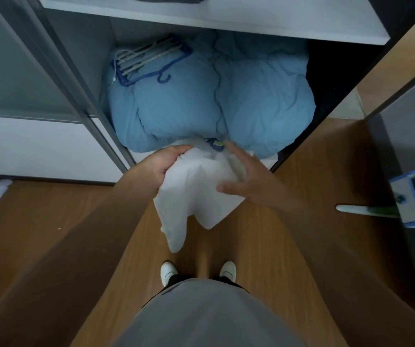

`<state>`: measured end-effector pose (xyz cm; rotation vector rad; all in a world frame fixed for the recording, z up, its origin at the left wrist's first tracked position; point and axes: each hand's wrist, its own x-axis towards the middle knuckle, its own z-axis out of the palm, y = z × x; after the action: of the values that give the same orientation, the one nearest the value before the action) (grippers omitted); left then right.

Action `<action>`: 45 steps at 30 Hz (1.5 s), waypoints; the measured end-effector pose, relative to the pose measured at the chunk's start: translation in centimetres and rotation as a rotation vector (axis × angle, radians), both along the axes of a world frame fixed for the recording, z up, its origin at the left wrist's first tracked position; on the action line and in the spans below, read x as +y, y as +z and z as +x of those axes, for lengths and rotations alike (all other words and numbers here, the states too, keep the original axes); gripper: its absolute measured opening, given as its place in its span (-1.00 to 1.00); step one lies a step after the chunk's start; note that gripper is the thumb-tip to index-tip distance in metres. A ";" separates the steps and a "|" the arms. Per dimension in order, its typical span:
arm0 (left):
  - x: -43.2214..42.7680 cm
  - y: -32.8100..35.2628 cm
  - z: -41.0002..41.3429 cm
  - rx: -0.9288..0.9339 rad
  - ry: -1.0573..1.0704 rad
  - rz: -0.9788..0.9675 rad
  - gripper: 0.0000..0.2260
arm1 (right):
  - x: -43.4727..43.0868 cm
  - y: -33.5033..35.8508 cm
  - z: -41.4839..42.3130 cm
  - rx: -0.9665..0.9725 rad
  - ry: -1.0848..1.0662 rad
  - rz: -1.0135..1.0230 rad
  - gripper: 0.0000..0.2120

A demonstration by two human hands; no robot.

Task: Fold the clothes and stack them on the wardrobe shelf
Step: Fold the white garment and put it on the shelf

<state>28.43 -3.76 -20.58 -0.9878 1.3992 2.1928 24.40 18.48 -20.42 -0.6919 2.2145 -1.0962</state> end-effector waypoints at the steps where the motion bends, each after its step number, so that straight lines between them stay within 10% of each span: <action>1: 0.1 0.1 -0.1 -0.010 -0.015 0.004 -0.84 | -0.6 -0.3 0.2 0.099 0.011 0.095 -0.48; 2: 0.1 0.3 -0.1 -0.027 -0.021 -0.001 -0.83 | -1.1 -0.3 0.4 0.179 -0.023 0.138 -0.81; 8: -1.6 -0.2 0.4 0.120 -0.007 -0.108 -0.53 | -0.6 -0.4 -0.9 0.197 -0.187 0.036 -0.51; 13: -1.5 -2.0 1.6 0.475 -0.509 -0.563 -0.12 | -0.4 -0.1 -1.9 0.084 -0.324 -0.022 -0.57; 26: 0.3 -0.9 -1.9 0.476 -0.145 -0.918 -0.83 | 0.9 1.4 -3.7 -0.105 -0.441 -0.064 -0.81; 32: -1.1 0.0 -2.3 0.295 -0.166 -0.829 -0.82 | 0.3 1.4 -3.3 -0.221 -0.502 -0.242 -0.92; 37: -1.9 0.8 -2.2 0.248 -0.089 -0.696 -0.92 | -1.4 2.2 -3.5 -0.064 -0.403 -0.056 -0.64; 45: -3.1 1.6 -2.4 0.187 -0.064 -0.696 -0.75 | -1.8 3.1 -4.2 0.056 -0.129 0.079 -0.73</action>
<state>26.06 -6.88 -19.00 -0.9297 2.3288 1.8015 20.15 16.64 -17.30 -0.5592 2.3641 -1.0568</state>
